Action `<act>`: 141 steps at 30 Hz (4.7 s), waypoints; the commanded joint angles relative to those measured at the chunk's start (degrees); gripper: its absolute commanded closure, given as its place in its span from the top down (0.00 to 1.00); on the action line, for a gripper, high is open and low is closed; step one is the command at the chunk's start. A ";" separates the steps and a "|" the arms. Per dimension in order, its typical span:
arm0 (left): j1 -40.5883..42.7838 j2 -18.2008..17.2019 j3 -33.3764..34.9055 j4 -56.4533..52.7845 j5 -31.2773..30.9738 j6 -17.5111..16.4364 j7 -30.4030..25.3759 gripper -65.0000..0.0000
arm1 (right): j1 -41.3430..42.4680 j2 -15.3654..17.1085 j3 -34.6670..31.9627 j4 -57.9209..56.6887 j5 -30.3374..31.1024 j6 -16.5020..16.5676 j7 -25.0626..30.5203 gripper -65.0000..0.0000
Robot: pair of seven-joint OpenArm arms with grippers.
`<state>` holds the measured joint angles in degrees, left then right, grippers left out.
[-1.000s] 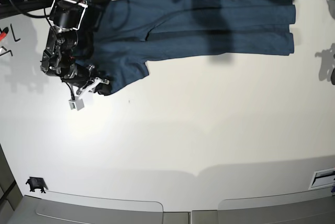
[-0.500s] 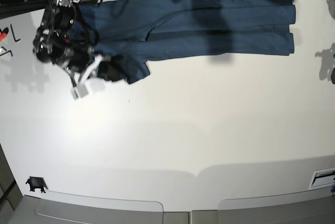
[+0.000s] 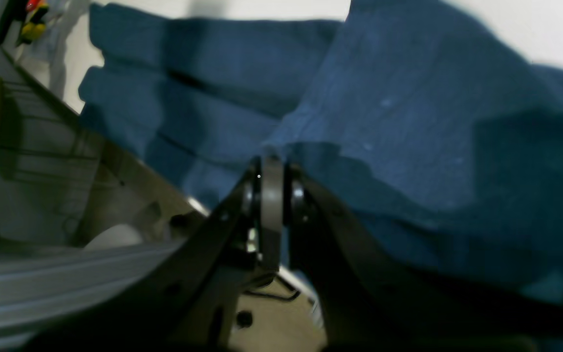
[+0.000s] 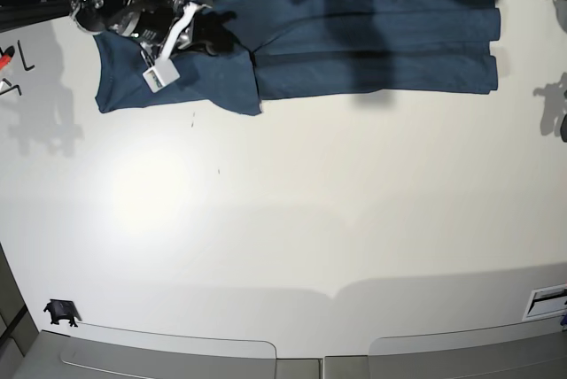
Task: Fold the T-shirt properly
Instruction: 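Grasp the sleeve with the right gripper and tuck it onto the body, then grasp the hem end of the folded strip with the left gripper, then lift the hem end with the left gripper and fold it toward the collar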
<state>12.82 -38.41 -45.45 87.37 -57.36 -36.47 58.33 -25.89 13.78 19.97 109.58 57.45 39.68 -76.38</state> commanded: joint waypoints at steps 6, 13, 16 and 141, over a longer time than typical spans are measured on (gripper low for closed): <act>-0.44 -1.62 -0.63 0.74 -1.20 -0.26 -1.40 0.30 | -0.98 0.48 0.26 1.07 1.70 0.32 -0.79 0.00; -0.44 -1.62 -0.63 0.74 -1.20 -0.26 -1.44 0.30 | -0.98 0.46 0.26 1.07 1.68 0.32 -2.49 0.10; -0.46 -1.62 -0.63 0.74 -1.18 -0.26 -1.40 0.30 | -0.98 0.46 0.26 1.07 1.70 0.32 -1.62 0.41; 9.51 33.14 33.81 8.28 -12.68 -0.68 3.56 0.00 | 7.98 2.43 21.97 -11.74 -24.35 -8.11 24.96 0.41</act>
<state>22.61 -5.19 -11.51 94.56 -68.49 -36.27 62.28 -18.22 15.25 41.60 97.06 31.94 31.42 -52.71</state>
